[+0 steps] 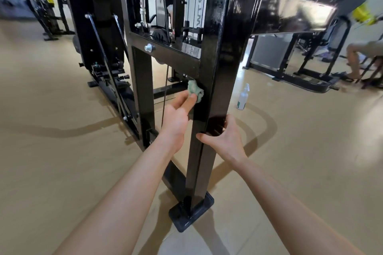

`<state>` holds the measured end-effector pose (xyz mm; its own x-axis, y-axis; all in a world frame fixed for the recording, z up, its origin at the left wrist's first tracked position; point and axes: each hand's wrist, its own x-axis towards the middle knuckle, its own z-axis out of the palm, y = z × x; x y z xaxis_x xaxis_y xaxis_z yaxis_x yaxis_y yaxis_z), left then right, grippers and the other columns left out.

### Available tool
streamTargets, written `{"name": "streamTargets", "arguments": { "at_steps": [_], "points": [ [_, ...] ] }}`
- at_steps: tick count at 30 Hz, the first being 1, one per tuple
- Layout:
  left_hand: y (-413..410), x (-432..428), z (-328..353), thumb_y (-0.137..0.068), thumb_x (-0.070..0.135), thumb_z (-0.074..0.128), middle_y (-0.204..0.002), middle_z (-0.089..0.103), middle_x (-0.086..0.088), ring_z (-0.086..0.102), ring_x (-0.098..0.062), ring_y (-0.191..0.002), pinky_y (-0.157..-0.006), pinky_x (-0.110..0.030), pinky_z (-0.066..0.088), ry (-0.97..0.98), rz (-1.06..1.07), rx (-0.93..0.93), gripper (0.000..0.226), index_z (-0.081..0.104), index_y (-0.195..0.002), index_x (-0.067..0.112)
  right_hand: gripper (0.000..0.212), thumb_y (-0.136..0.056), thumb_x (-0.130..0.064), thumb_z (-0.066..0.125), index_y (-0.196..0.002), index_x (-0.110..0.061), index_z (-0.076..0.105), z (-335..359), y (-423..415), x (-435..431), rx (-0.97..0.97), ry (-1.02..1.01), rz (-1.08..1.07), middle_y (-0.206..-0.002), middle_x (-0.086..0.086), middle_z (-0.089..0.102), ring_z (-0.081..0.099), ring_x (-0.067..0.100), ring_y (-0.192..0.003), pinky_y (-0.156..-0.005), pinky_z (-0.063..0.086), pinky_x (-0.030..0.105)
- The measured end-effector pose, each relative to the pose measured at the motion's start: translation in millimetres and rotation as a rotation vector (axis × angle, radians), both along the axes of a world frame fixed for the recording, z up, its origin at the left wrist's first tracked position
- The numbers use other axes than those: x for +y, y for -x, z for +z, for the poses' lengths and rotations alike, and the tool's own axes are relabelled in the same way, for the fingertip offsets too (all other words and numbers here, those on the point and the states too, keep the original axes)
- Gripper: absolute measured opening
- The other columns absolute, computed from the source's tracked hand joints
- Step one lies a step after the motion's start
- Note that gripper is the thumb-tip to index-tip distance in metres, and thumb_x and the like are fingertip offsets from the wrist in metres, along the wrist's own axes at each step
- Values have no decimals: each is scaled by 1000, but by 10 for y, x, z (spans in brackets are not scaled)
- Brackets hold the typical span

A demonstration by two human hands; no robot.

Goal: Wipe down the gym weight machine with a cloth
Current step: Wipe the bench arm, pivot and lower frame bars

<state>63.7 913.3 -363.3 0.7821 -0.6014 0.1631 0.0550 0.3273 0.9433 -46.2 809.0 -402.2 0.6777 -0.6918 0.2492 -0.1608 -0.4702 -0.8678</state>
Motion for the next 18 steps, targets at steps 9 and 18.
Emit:
{"name": "streamTargets", "arguments": {
  "at_steps": [9, 18],
  "points": [
    [36, 155, -128, -98, 28, 63, -99, 77, -2, 67, -24, -106, -105, -45, 47, -244, 27, 47, 17, 77, -99, 19, 99, -65, -53, 89, -145, -27, 36, 702, -1, -6, -176, -71, 60, -134, -7, 56, 55, 10, -124, -104, 47, 29],
    [160, 72, 407, -89, 28, 77, -98, 74, 1, 68, -17, -93, -80, -38, 55, -17, 248, -1, 20, 71, -107, 22, 71, -58, -44, 91, -118, -25, 58, 1175, -180, -21, -272, 2, -124, -107, -14, 65, 63, 1, -100, -87, 54, 24]
  ]
}}
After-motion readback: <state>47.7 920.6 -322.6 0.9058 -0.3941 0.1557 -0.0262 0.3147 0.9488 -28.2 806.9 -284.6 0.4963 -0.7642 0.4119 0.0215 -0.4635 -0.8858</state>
